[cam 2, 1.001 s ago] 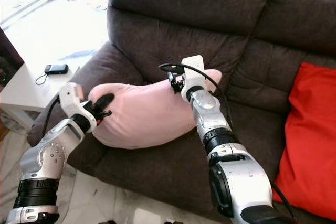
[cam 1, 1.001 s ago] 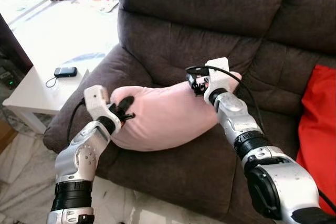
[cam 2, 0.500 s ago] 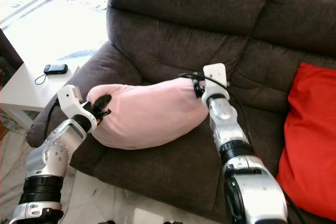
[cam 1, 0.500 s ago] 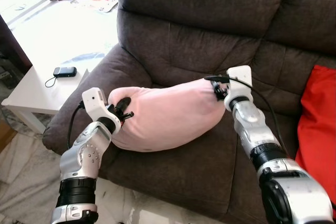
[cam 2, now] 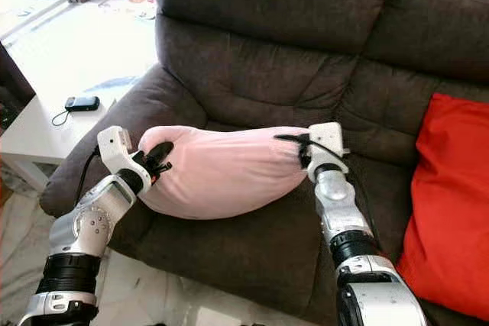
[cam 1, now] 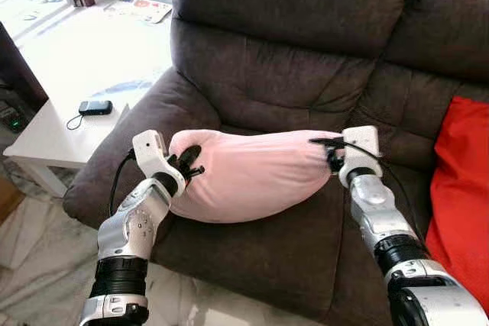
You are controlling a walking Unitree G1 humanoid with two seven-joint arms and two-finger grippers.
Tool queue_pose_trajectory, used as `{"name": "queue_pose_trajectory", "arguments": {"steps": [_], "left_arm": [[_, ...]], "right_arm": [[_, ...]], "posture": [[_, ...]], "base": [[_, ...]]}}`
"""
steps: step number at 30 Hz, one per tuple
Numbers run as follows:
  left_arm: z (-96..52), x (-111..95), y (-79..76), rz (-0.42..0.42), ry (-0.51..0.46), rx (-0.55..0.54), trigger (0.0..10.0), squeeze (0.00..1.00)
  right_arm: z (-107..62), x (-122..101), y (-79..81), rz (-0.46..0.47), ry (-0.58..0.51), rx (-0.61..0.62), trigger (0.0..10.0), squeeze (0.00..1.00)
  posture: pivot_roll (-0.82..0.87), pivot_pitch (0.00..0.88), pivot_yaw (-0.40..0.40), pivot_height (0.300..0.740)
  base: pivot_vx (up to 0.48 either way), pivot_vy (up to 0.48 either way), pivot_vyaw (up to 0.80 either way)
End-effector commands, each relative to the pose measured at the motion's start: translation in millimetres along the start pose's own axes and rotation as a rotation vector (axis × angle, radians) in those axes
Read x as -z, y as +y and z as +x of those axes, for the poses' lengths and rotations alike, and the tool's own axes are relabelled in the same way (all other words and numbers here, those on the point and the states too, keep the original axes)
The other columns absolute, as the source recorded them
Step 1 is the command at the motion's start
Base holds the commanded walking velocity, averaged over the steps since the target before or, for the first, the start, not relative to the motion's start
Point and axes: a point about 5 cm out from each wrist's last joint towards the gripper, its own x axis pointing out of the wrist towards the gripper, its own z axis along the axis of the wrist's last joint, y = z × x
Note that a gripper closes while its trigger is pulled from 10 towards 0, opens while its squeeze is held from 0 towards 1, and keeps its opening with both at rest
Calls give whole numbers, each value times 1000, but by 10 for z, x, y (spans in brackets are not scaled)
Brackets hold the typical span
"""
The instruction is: Move the pillow to the sofa from floor
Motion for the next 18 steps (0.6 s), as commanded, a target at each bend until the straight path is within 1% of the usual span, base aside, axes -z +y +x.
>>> {"name": "queue_pose_trajectory", "arguments": {"steps": [1, 4, 5, 6, 7, 8, 10, 11, 12, 13, 14, 15, 17, 18], "left_arm": [[-61, -94, 218, 7, -50, -95, 10000, 0], [-57, -90, 218, 7, -49, -95, 10000, 0], [-56, -87, 219, 7, -49, -94, 10000, 0], [-51, -79, 217, 5, -48, -93, 10000, 0], [-47, -71, 213, 5, -47, -92, 10000, 0], [-41, -59, 205, 3, -46, -90, 10000, 0], [-39, -54, 201, 2, -46, -89, 10000, 0], [-36, -53, 198, 0, -47, -89, 10000, 0], [-33, -51, 193, -3, -48, -89, 10000, 0], [-33, -51, 193, -3, -48, -89, 10000, 0], [-33, -50, 191, -3, -48, -88, 10000, 0], [-32, -45, 191, -3, -48, -89, 10000, 0], [-32, -45, 188, -3, -50, -89, 10000, 0], [-36, -50, 198, -2, -51, -92, 10000, 0]], "right_arm": [[4, -60, -295, 40, -48, 128, 10000, 0], [15, -313, -433, 84, -178, 187, 10000, 0], [13, -365, -465, 98, -204, 197, 10000, 0], [11, -395, -507, 83, -204, 210, 10000, 0], [16, -353, -524, 52, -170, 215, 10000, 0], [9, -180, -556, -32, -53, 217, 10000, 0], [-6, -73, -570, -77, 16, 215, 10000, 0], [-39, 58, -562, -120, 76, 187, 10000, 0], [-114, 334, -514, -202, 214, 99, 10000, 0], [-114, 334, -514, -202, 214, 99, 10000, 0], [-146, 421, -500, -227, 258, 72, 10000, 0], [-240, 629, -474, -249, 364, 27, 10000, 0], [-320, 779, -439, -284, 429, -24, 10000, 0], [-398, 919, -434, -333, 491, -45, 10000, 0]], "posture": [[89, 136, -91, 740], [84, 131, -92, 740], [84, 131, -92, 740], [81, 130, -92, 740], [73, 127, -95, 740], [73, 127, -97, 740], [73, 127, -97, 740], [67, 128, -99, 740], [67, 129, -99, 740], [67, 129, -99, 740], [67, 129, -99, 740], [68, 132, -101, 740], [69, 135, -102, 740], [74, 138, -103, 740]], "base": [[0, 0, 0], [0, 0, 0], [0, 0, 0], [0, 0, 0], [0, 0, 0], [0, 0, 0], [0, 0, 0], [0, 0, 0], [0, 0, 0], [0, 0, 0], [0, 0, 0], [0, 0, 0], [0, 0, 0], [0, 0, 0]]}}
